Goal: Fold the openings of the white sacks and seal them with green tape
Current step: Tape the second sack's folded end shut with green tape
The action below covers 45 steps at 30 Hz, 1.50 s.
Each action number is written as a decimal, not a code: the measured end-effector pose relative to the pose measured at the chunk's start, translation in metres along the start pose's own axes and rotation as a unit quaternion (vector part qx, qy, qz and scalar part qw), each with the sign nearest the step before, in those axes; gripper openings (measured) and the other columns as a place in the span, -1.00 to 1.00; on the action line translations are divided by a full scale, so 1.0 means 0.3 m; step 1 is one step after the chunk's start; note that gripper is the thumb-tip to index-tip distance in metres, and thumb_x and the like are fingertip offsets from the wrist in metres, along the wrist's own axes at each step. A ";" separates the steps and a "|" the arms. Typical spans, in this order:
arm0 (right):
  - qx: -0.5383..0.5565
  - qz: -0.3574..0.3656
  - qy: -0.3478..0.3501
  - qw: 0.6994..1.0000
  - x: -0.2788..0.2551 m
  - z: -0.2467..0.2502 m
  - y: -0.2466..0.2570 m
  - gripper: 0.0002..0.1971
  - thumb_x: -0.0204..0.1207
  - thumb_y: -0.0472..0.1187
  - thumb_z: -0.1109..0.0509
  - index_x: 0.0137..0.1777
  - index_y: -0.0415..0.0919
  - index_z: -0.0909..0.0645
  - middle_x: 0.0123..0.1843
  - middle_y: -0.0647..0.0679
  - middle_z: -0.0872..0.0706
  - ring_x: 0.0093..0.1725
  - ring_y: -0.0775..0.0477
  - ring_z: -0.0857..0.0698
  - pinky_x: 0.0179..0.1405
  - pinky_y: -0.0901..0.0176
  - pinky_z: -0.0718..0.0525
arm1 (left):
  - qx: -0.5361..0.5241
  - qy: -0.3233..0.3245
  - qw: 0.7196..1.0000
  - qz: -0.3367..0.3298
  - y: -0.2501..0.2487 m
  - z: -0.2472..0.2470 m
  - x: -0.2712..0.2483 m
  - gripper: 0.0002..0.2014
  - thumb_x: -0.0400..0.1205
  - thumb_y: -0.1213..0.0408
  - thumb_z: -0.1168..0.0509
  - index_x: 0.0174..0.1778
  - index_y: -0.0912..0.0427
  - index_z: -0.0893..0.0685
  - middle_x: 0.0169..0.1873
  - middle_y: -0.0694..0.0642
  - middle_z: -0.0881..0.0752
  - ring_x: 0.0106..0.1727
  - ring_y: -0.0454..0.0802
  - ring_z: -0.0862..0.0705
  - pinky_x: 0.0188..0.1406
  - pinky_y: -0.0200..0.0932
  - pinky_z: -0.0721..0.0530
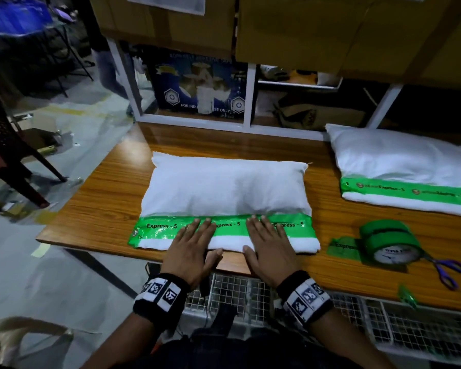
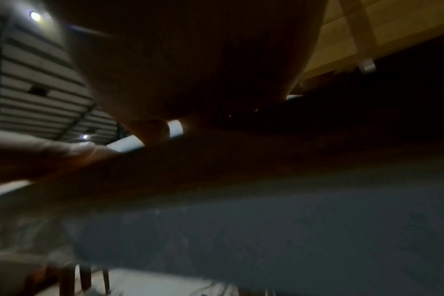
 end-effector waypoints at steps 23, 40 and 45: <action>0.038 -0.074 0.010 0.996 -0.136 0.033 -0.300 -0.28 0.65 0.18 0.23 0.77 -0.13 -0.09 0.78 -0.04 -0.09 0.76 -0.03 -0.09 0.72 0.02 0.10 | -0.030 0.025 0.998 -0.052 -0.194 -0.041 0.101 -0.24 0.64 -0.32 0.21 0.71 -0.01 -0.25 0.71 -0.02 -0.22 0.74 -0.01 -0.09 0.70 0.08 -0.04; 0.026 -0.070 0.046 0.996 -0.174 0.040 -0.310 -0.23 0.51 -0.04 0.07 0.77 -0.21 -0.03 0.79 -0.13 -0.08 0.75 -0.10 -0.10 0.72 0.02 0.03 | 0.011 0.040 0.990 -0.137 -0.326 -0.061 0.158 -0.31 0.70 -0.27 0.13 0.74 -0.04 -0.17 0.71 -0.09 -0.21 0.72 -0.07 -0.18 0.66 0.13 -0.20; 0.000 -0.087 0.050 0.995 -0.172 0.041 -0.306 -0.23 0.51 -0.04 0.10 0.77 -0.16 -0.02 0.79 -0.09 -0.08 0.75 -0.07 -0.10 0.71 -0.01 0.08 | -0.017 0.011 0.999 -0.035 -0.006 0.003 0.024 -0.32 0.71 -0.29 0.27 0.73 -0.11 -0.18 0.68 -0.14 -0.26 0.69 -0.08 -0.24 0.63 0.11 -0.28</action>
Point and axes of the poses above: each hand's wrist, its own x-axis towards the middle knuckle, its own z-axis out of the back of the hand, y = z × x, the point moved 3 cm from there along x, towards the middle knuckle
